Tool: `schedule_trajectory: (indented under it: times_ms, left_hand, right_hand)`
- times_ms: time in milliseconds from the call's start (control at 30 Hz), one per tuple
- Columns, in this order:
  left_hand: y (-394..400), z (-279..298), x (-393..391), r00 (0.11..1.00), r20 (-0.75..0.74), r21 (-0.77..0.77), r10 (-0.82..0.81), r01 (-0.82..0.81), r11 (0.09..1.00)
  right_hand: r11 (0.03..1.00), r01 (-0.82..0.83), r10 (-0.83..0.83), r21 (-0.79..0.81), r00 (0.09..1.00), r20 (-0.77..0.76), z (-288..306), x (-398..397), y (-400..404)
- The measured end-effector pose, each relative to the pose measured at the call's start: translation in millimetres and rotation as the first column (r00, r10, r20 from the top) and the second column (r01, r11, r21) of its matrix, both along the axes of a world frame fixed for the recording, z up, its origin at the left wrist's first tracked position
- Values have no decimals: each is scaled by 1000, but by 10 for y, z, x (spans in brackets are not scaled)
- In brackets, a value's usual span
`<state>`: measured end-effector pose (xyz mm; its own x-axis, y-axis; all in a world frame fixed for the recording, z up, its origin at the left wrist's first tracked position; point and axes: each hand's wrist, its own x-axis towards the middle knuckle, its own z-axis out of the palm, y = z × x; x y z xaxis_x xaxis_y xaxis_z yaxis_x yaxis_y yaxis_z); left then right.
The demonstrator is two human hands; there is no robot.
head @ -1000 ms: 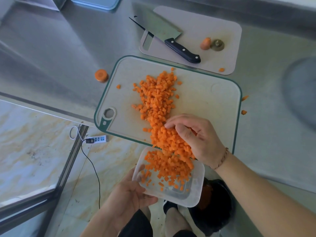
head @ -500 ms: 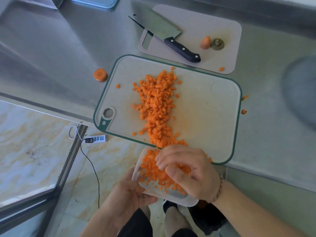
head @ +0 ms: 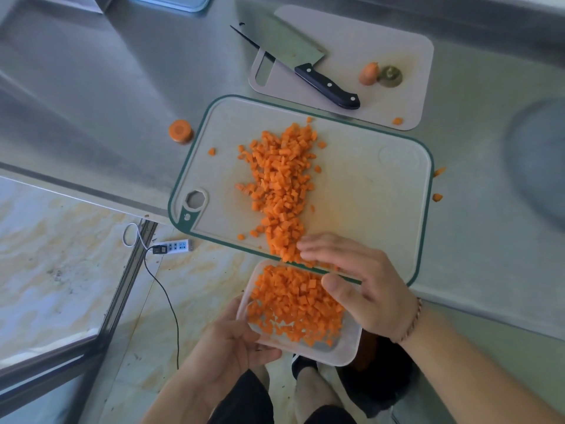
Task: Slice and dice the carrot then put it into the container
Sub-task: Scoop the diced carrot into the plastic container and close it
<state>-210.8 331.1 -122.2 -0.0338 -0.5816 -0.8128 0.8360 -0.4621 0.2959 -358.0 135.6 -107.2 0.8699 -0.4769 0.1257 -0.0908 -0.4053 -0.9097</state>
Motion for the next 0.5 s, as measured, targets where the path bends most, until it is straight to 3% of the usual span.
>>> schedule_trajectory:
  times_ms: [367, 433, 500]
  left_hand:
    - [-2, -1, -9, 1000, 21, 6, -16, 16, 1000]
    - [-5, -2, -10, 1000, 19, 7, -9, 9, 1000]
    - [-2, -1, -13, 1000, 21, 14, 2, -2, 1000]
  right_hand:
    - [984, -23, 1, 177, 992, 123, 102, -51, 309]
    - [980, 94, -128, 176, 973, 192, 118, -164, 318]
    - [944, 312, -327, 106, 927, 184, 95, -306, 270]
